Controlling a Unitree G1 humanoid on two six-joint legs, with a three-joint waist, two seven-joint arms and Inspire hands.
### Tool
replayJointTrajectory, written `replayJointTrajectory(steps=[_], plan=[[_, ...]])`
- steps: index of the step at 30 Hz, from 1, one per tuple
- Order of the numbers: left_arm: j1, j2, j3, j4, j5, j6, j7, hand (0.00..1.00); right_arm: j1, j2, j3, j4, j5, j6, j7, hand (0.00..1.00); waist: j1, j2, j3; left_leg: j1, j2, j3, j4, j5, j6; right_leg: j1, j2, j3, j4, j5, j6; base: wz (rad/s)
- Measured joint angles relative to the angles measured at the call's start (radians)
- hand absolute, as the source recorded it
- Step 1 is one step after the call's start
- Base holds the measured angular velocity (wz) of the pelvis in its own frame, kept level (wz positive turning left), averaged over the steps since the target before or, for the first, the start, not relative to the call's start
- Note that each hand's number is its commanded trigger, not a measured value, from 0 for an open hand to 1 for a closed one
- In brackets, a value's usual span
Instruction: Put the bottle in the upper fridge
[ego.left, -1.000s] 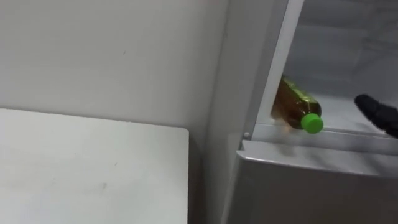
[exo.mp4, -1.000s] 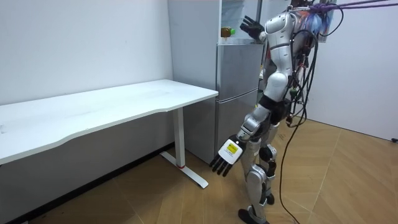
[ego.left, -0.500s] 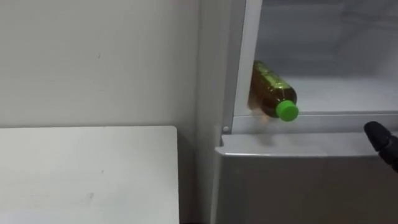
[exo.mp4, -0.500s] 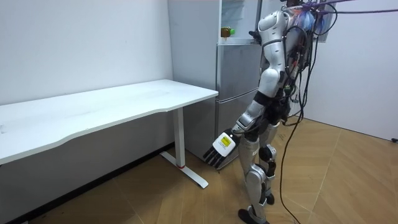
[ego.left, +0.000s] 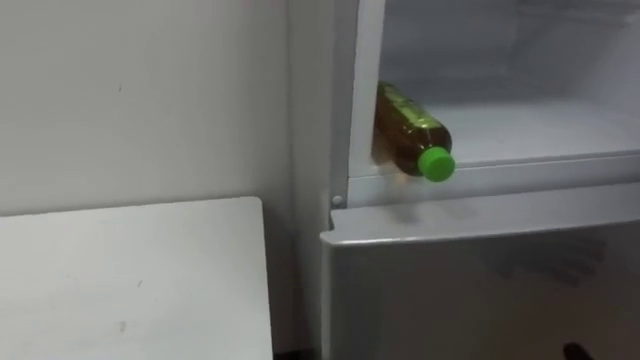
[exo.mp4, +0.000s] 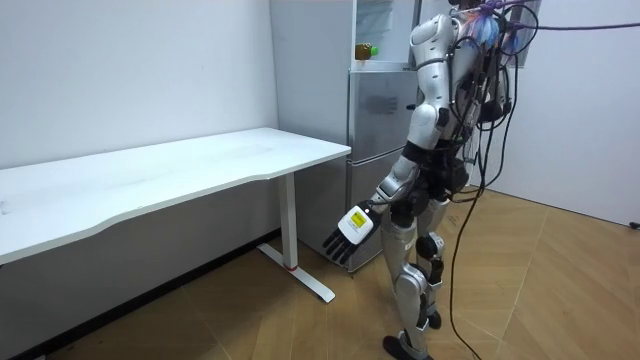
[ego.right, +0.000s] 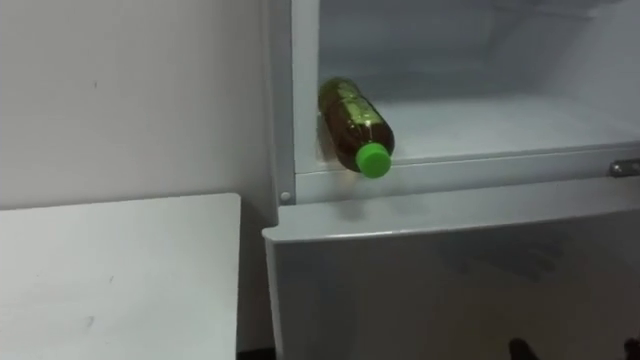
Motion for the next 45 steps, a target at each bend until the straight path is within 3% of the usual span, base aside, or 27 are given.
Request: replayJointTrajectory(steps=[8,16,24,29,31,34,41,45], plan=[[0.014,0.001,0.002,0.01,-0.033,-0.018,-0.002,0.0,0.02,0.002,-0.002,0.298,-0.001,-0.011,-0.079,0.0,-0.008,-0.034,0.001,0.016,0.0,0.014,0.0,-0.001,-0.001,0.004,0.007,0.018,-0.003,-0.002,0.0,-0.06],[0.023,0.005,0.004,0.05,-0.151,-0.03,-0.032,0.0,0.019,0.008,-0.008,0.56,0.021,-0.022,-0.127,0.0,-0.028,-0.034,-0.0009,0.026,0.0,0.013,-0.008,-0.003,-0.001,0.01,0.008,0.02,0.0,-0.004,0.002,-0.01],[0.031,0.011,0.004,0.046,-0.169,-0.031,-0.043,0.0,0.013,0.006,-0.028,0.546,0.115,-0.032,-0.216,0.0,-0.032,-0.043,-0.0008,0.026,-0.004,0.012,-0.01,-0.004,-0.003,-0.007,0.002,0.023,0.032,-0.028,-0.001,0.0],[0.042,0.013,0.02,0.043,-0.17,-0.032,-0.043,0.0,0.009,-0.01,-0.125,0.498,0.207,-0.05,-0.32,0.0,-0.033,-0.048,-0.0025,0.024,-0.004,0.014,-0.009,-0.007,-0.006,-0.021,-0.001,0.019,0.048,-0.041,-0.001,0.01],[0.042,0.018,0.027,0.042,-0.177,-0.036,-0.043,0.0,0.009,-0.044,-0.149,0.461,0.276,-0.061,-0.363,0.0,-0.035,-0.049,-0.0027,0.024,-0.004,0.015,-0.009,-0.007,-0.006,-0.025,-0.001,0.019,0.048,-0.042,-0.002,0.0],[0.038,0.025,0.036,0.042,-0.179,-0.052,-0.047,0.0,0.004,-0.059,-0.209,0.396,0.285,-0.076,-0.399,0.0,-0.044,-0.05,-0.0031,0.015,-0.004,0.013,-0.01,-0.007,-0.006,-0.032,-0.002,0.017,0.048,-0.042,-0.002,0.0],[0.047,0.03,0.074,0.033,-0.167,-0.053,-0.064,0.0,0.0,-0.075,-0.333,0.233,0.285,-0.097,-0.495,0.0,-0.064,-0.056,-0.0041,0.011,-0.004,0.016,-0.009,-0.007,-0.006,-0.035,-0.003,0.014,0.048,-0.045,-0.002,0.0],[0.04,0.036,0.086,0.026,-0.165,-0.053,-0.074,0.0,-0.031,-0.077,-0.415,0.136,0.28,-0.112,-0.548,0.0,-0.07,-0.08,-0.0004,0.007,-0.008,0.01,-0.005,-0.007,-0.006,-0.036,-0.012,0.004,0.063,-0.055,-0.001,0.04]])
